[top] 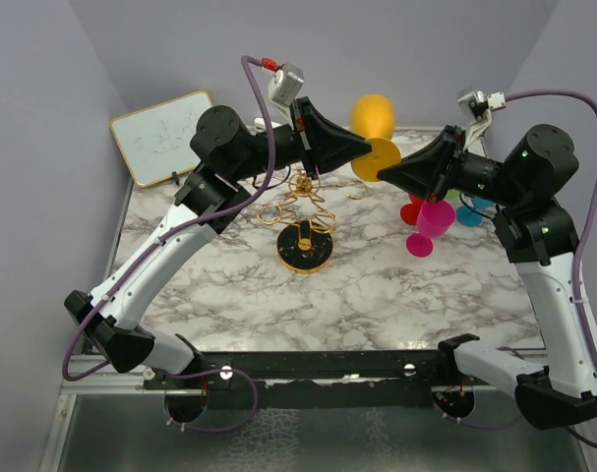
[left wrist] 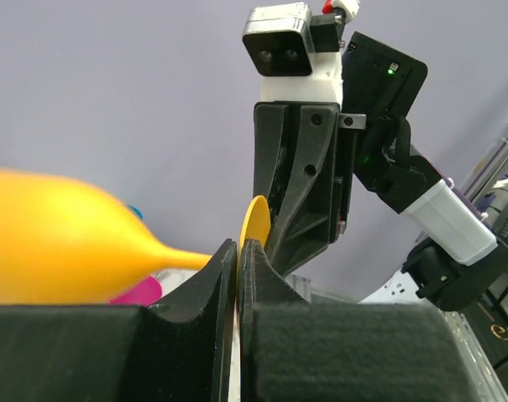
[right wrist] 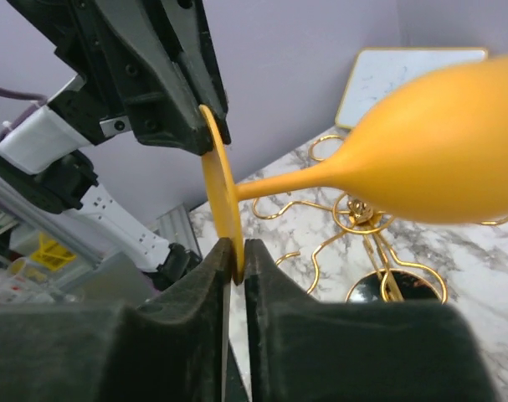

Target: Take the wine glass off the wine glass rack

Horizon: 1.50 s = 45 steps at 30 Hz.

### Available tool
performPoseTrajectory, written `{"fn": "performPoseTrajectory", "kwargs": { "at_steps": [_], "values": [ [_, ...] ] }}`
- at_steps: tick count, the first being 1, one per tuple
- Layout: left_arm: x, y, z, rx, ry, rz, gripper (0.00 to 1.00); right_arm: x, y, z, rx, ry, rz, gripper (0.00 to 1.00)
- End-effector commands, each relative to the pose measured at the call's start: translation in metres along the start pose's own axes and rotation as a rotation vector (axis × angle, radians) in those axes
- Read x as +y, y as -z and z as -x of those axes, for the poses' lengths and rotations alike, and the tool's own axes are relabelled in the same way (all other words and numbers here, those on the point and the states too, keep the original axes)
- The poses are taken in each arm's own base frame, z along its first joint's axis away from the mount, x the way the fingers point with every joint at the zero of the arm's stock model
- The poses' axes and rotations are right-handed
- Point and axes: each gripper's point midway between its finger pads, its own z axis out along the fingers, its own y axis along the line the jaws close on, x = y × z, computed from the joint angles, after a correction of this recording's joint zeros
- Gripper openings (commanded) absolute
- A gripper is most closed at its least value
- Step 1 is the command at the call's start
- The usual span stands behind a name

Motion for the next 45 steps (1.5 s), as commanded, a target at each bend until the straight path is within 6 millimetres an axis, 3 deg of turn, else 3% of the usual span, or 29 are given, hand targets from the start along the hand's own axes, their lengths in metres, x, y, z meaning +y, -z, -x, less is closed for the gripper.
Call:
{"fn": "performPoseTrajectory", "kwargs": {
  "at_steps": [1, 5, 8, 11, 15, 18, 22, 27, 31, 39, 45],
  "values": [
    [-0.017, 0.003, 0.011, -0.030, -0.033, -0.034, 0.04, -0.002, 0.001, 0.006, -0.016, 0.045, -0.017, 0.01],
    [0.017, 0.012, 0.008, -0.042, -0.022, 0.173, 0.43, -0.015, 0.006, 0.001, -0.026, 0.110, -0.098, 0.01],
    [0.048, 0.030, 0.008, -0.077, 0.018, 0.389, 0.59, -0.036, 0.013, -0.007, -0.033, 0.182, -0.202, 0.01],
    [0.064, 0.046, 0.007, -0.120, 0.079, 0.522, 0.77, -0.061, 0.023, -0.016, -0.042, 0.304, -0.334, 0.01],
    [0.063, 0.044, -0.004, -0.134, 0.192, 0.509, 0.78, -0.079, 0.032, -0.029, -0.065, 0.577, -0.429, 0.01],
    [0.061, 0.032, -0.019, -0.097, 0.306, 0.458, 0.77, -0.077, 0.034, -0.035, -0.098, 0.863, -0.424, 0.01],
    [0.059, 0.015, -0.043, -0.010, 0.462, 0.396, 0.71, -0.082, 0.032, -0.026, -0.112, 1.099, -0.472, 0.01],
    [0.053, 0.003, -0.063, 0.068, 0.617, 0.332, 0.66, -0.096, 0.026, -0.005, -0.116, 1.208, -0.585, 0.01],
    [0.048, 0.003, -0.062, 0.071, 0.651, 0.317, 0.65, -0.100, 0.027, 0.006, -0.138, 1.258, -0.646, 0.01],
    [0.052, 0.000, -0.057, 0.022, 0.708, 0.322, 0.66, -0.088, 0.033, 0.009, -0.176, 1.338, -0.643, 0.01],
    [0.055, -0.002, -0.038, -0.082, 0.753, 0.313, 0.69, -0.088, 0.030, -0.002, -0.135, 1.364, -0.609, 0.01]
  ]
}}
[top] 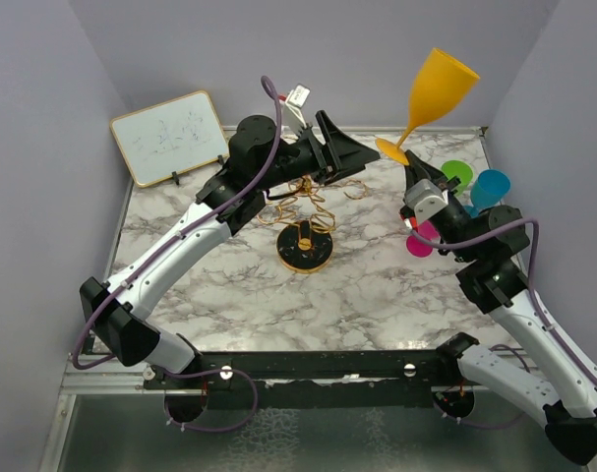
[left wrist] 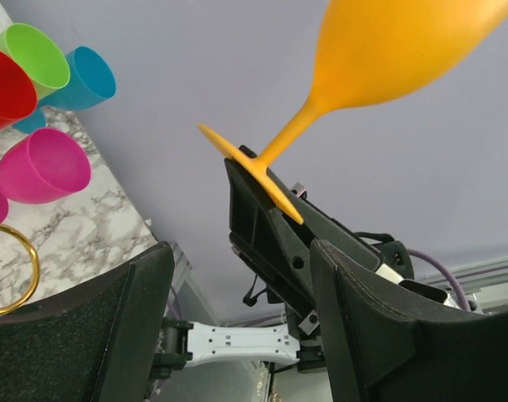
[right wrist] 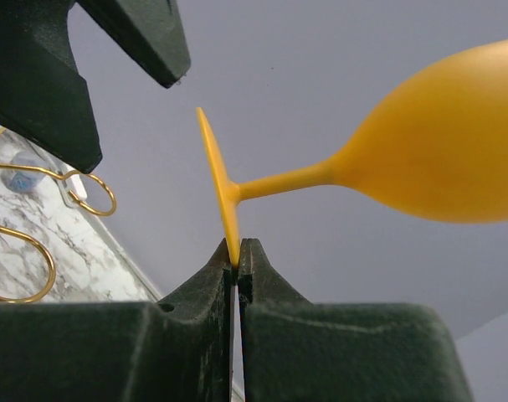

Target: Take the wine glass off the wine glass rack

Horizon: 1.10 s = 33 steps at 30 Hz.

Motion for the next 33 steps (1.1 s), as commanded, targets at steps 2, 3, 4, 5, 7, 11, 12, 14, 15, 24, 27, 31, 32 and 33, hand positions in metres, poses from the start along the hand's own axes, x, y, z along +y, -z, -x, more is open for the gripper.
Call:
{"fn": "performPoseTrajectory", "kwargs": {
  "at_steps": [2, 3, 4, 5, 7, 11, 12, 14, 15, 24, 27, 31, 32, 33],
  "values": [
    [-0.029, 0.007, 0.022, -0.111, 0.043, -0.084, 0.69, 0.000, 0.002, 0.008, -0.034, 0.039, 0.000, 0.01],
    [-0.029, 0.007, 0.023, -0.119, 0.050, -0.087, 0.69, 0.002, 0.002, 0.009, -0.039, 0.036, 0.010, 0.01],
    [-0.029, 0.005, 0.024, -0.121, 0.061, -0.092, 0.69, 0.004, 0.002, 0.010, -0.044, 0.032, 0.018, 0.01],
    [-0.030, 0.003, 0.024, -0.117, 0.071, -0.102, 0.68, 0.005, 0.001, 0.011, -0.049, 0.031, 0.023, 0.01],
    [-0.032, -0.002, 0.023, -0.098, 0.093, -0.128, 0.68, 0.007, 0.001, 0.012, -0.055, 0.030, 0.032, 0.01],
    [-0.032, -0.013, 0.022, -0.064, 0.121, -0.157, 0.66, 0.010, 0.000, 0.013, -0.063, 0.033, 0.039, 0.01],
    [-0.032, -0.015, 0.021, -0.057, 0.126, -0.157, 0.66, 0.010, 0.000, 0.013, -0.065, 0.033, 0.039, 0.01],
    [-0.029, -0.019, 0.019, -0.039, 0.137, -0.157, 0.66, 0.011, 0.000, 0.013, -0.065, 0.037, 0.041, 0.01],
    [-0.028, -0.021, 0.019, -0.032, 0.141, -0.158, 0.65, 0.011, 0.000, 0.013, -0.066, 0.038, 0.042, 0.01],
    [-0.026, -0.023, 0.015, -0.012, 0.143, -0.177, 0.19, 0.010, 0.000, 0.014, -0.065, 0.030, 0.031, 0.01],
    [-0.027, -0.019, 0.017, -0.028, 0.127, -0.173, 0.00, 0.010, 0.000, 0.012, -0.055, 0.020, 0.028, 0.01],
    [-0.026, -0.008, 0.025, -0.075, 0.088, -0.148, 0.00, 0.009, 0.000, 0.013, -0.051, -0.026, 0.028, 0.20],
    [-0.025, -0.004, 0.029, -0.094, 0.075, -0.139, 0.00, 0.009, 0.000, 0.014, -0.051, -0.042, 0.034, 0.26],
    [-0.026, 0.001, 0.034, -0.117, 0.061, -0.134, 0.00, 0.010, 0.000, 0.016, -0.053, -0.057, 0.044, 0.30]
  ]
}}
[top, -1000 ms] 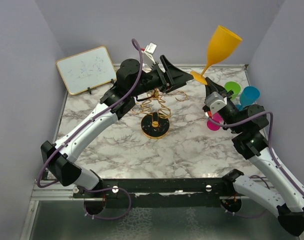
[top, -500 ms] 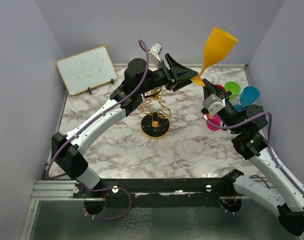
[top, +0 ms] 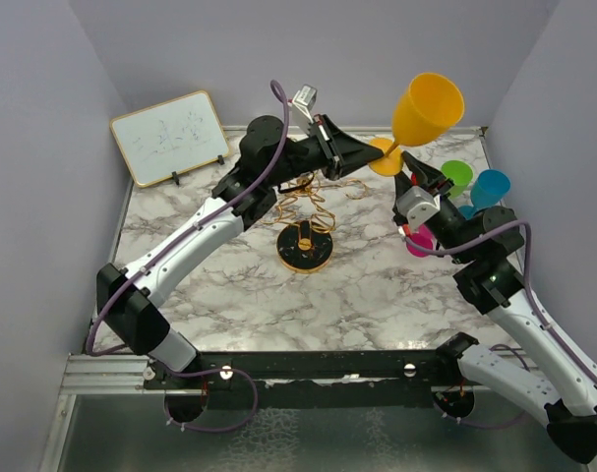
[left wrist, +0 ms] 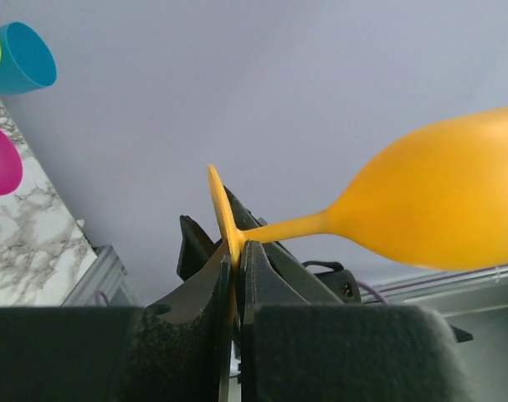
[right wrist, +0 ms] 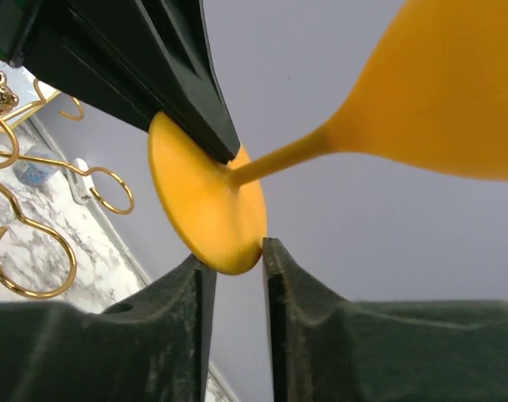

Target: Take the wine glass off the wine glass rack

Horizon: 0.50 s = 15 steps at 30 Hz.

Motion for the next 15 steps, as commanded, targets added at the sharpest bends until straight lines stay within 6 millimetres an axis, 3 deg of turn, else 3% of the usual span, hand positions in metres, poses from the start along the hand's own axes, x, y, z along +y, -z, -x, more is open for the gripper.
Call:
{"fn": "performPoseTrajectory", "kwargs": {
  "at_steps": [1, 8, 11, 15],
  "values": [
    [-0.033, 0.032, 0.023, -0.122, -0.160, -0.046, 0.00, -0.004, 0.001, 0.015, -0.031, -0.121, 0.005, 0.34],
    [-0.059, 0.102, 0.076, -0.421, -0.368, 0.079, 0.00, 0.006, 0.007, 0.025, -0.011, -0.341, 0.078, 0.40],
    [-0.072, 0.137, 0.086, -0.533, -0.510, 0.162, 0.00, 0.011, 0.010, 0.032, 0.008, -0.476, 0.120, 0.40],
    [-0.069, 0.172, 0.087, -0.599, -0.638, 0.274, 0.00, 0.007, 0.000, 0.038, 0.124, -0.745, 0.138, 0.32]
  ]
}}
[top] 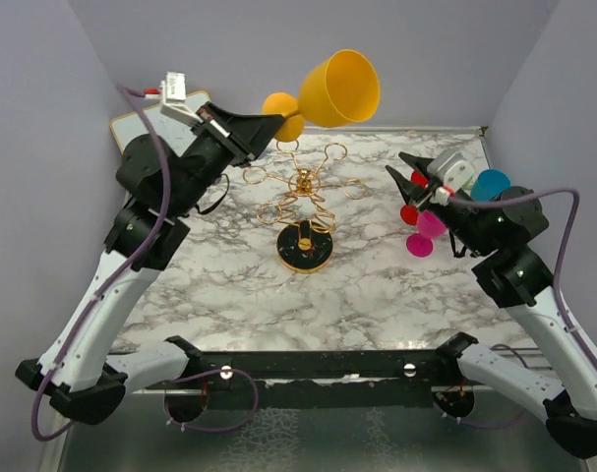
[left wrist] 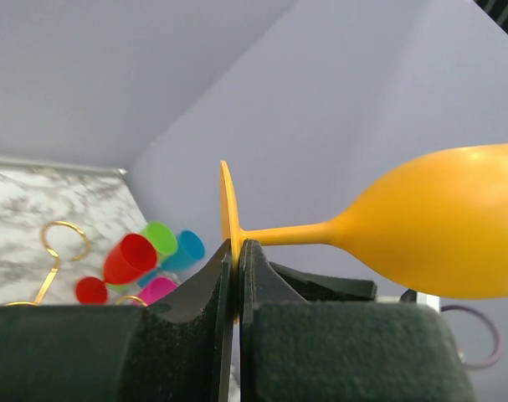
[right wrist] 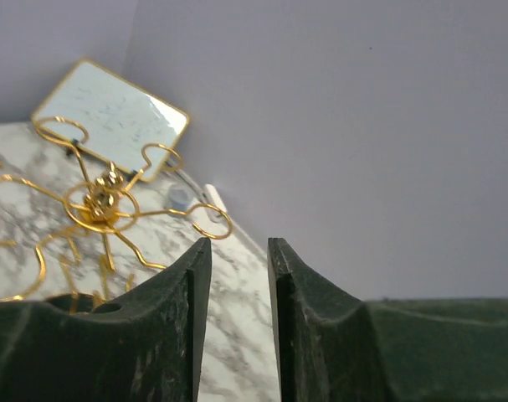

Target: Take the wine glass off the wine glass rack

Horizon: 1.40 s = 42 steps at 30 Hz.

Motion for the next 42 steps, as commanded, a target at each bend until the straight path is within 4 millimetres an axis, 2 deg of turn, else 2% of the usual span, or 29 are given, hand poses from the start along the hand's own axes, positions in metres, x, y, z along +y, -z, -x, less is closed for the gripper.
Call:
{"fn": "performPoseTrajectory", "kwargs": {
  "at_steps": [1, 3, 4, 7, 11, 12, 14, 15, 16, 19, 22, 26, 35, 42],
  "values": [
    [0.020, 0.035, 0.026, -0.102, -0.239, 0.156, 0.00, 0.004, -0.010, 0.013, 0.134, -0.383, 0.032, 0.24],
    [0.027, 0.048, 0.026, -0.107, -0.278, 0.190, 0.00, -0.003, -0.022, 0.019, 0.220, -0.477, 0.022, 0.07],
    [0.031, 0.054, 0.027, -0.110, -0.292, 0.209, 0.00, -0.007, -0.027, 0.024, 0.249, -0.502, 0.020, 0.02],
    [0.040, 0.071, 0.025, -0.117, -0.318, 0.245, 0.00, -0.015, -0.039, 0.044, 0.266, -0.538, 0.045, 0.01],
    [0.053, 0.090, 0.019, -0.114, -0.342, 0.277, 0.00, -0.013, -0.047, 0.097, 0.152, -0.598, 0.173, 0.01],
    [0.055, 0.094, 0.018, -0.111, -0.350, 0.281, 0.00, -0.009, -0.047, 0.109, 0.124, -0.613, 0.226, 0.09],
    [0.060, 0.099, 0.013, -0.100, -0.369, 0.282, 0.00, 0.005, -0.045, 0.131, 0.070, -0.638, 0.351, 0.37],
    [0.061, 0.101, 0.012, -0.096, -0.378, 0.281, 0.00, 0.014, -0.043, 0.138, 0.053, -0.651, 0.415, 0.45],
    [0.060, 0.102, 0.012, -0.093, -0.386, 0.274, 0.00, 0.021, -0.041, 0.142, 0.041, -0.661, 0.471, 0.49],
    [0.057, 0.100, 0.010, -0.076, -0.405, 0.258, 0.00, 0.035, -0.039, 0.144, 0.038, -0.683, 0.554, 0.52],
    [0.052, 0.095, 0.007, -0.057, -0.415, 0.224, 0.00, 0.041, -0.040, 0.135, 0.059, -0.701, 0.567, 0.53],
    [0.048, 0.088, 0.000, -0.027, -0.419, 0.181, 0.00, 0.045, -0.047, 0.121, 0.099, -0.712, 0.553, 0.53],
    [0.044, 0.083, -0.008, -0.011, -0.400, 0.131, 0.00, 0.049, -0.055, 0.104, 0.139, -0.730, 0.534, 0.53],
    [0.046, 0.078, -0.015, 0.009, -0.387, 0.113, 0.00, 0.056, -0.056, 0.103, 0.129, -0.760, 0.565, 0.51]
  ]
}}
